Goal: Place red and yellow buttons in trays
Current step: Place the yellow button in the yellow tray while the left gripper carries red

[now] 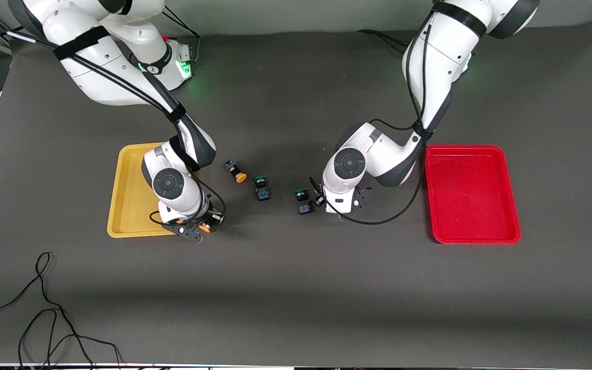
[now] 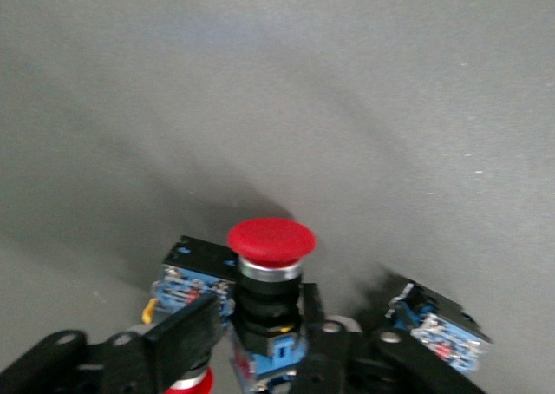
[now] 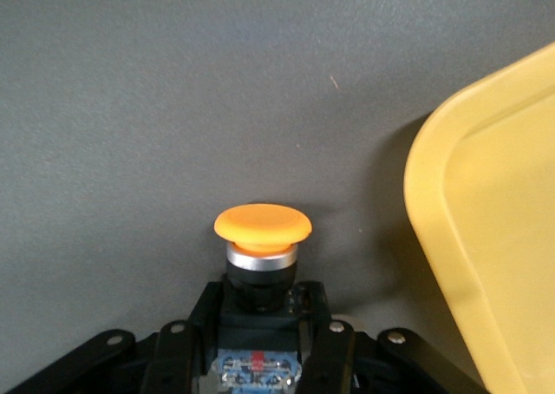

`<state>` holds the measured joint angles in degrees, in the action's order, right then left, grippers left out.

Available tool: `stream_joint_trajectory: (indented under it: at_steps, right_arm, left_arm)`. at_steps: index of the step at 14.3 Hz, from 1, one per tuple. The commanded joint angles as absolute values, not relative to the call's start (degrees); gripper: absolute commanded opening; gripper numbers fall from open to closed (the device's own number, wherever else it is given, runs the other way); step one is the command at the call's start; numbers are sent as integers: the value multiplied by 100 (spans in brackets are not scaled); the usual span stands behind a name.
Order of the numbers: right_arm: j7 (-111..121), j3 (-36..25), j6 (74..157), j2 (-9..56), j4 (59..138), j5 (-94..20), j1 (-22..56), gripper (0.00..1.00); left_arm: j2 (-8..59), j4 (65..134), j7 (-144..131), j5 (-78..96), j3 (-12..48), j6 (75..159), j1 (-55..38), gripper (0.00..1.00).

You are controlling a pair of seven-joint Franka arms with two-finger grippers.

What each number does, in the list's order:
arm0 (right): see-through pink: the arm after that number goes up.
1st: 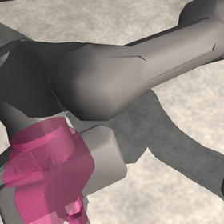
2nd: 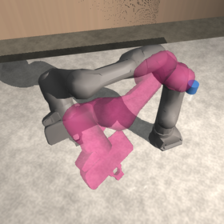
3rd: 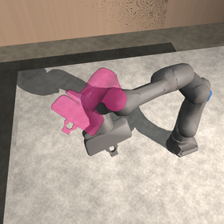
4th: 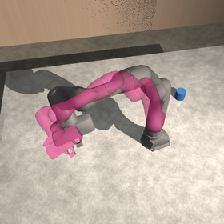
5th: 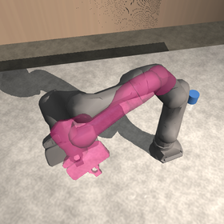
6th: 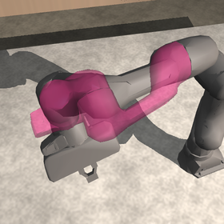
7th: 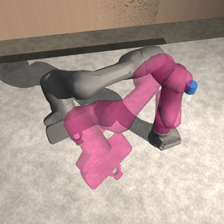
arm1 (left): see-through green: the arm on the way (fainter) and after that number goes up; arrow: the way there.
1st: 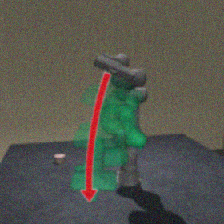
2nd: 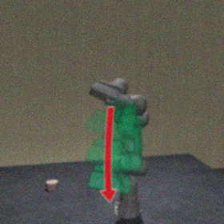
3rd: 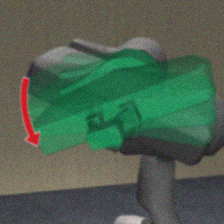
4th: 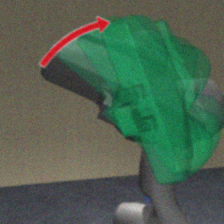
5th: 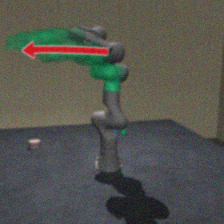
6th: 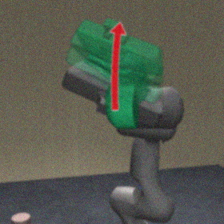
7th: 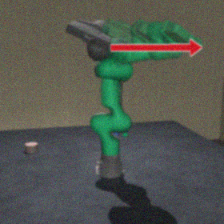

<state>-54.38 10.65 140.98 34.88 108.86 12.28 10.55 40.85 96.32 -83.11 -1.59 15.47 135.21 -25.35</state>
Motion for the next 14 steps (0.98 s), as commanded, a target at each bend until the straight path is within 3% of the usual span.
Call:
stream_joint_trajectory:
  at_steps: [1,3,4,5,6,8,9,11,14]
  right_arm:
    - [-5590,1125,13802,2974,10890,1066,1020,12]
    - [-5337,1134,13221,2289,10881,818,1020,12]
    - [-5013,1090,12923,1955,10881,661,1002,12]
    - [-4523,1055,12668,1655,10950,520,898,12]
    - [-4065,855,12595,1409,11116,510,844,12]
    - [-2863,179,12665,986,11678,431,844,13]
    - [-2300,-94,12674,941,11837,57,844,13]
    - [-1219,-499,12997,1080,12162,-753,844,14]
    - [-650,-685,13771,1694,12428,-861,844,16]
  left_arm:
    - [4280,9545,-8551,-149,1520,13763,-2645,44]
    - [4385,9554,-8534,-184,1512,13895,-2646,54]
    - [4447,9554,-8517,-193,1512,13948,-2646,76]
    - [4465,9554,-8473,-202,1520,13957,-2646,75]
    - [4456,9554,-8447,-211,1512,13914,-2637,64]
    - [4395,9510,-8455,-220,1512,13843,-2628,13]
    - [4325,9501,-8455,-220,1520,13799,-2619,0]
    - [4219,9292,-8455,-220,1521,13327,-2602,0]
    - [4062,8659,-8403,-228,1521,12020,-2575,0]
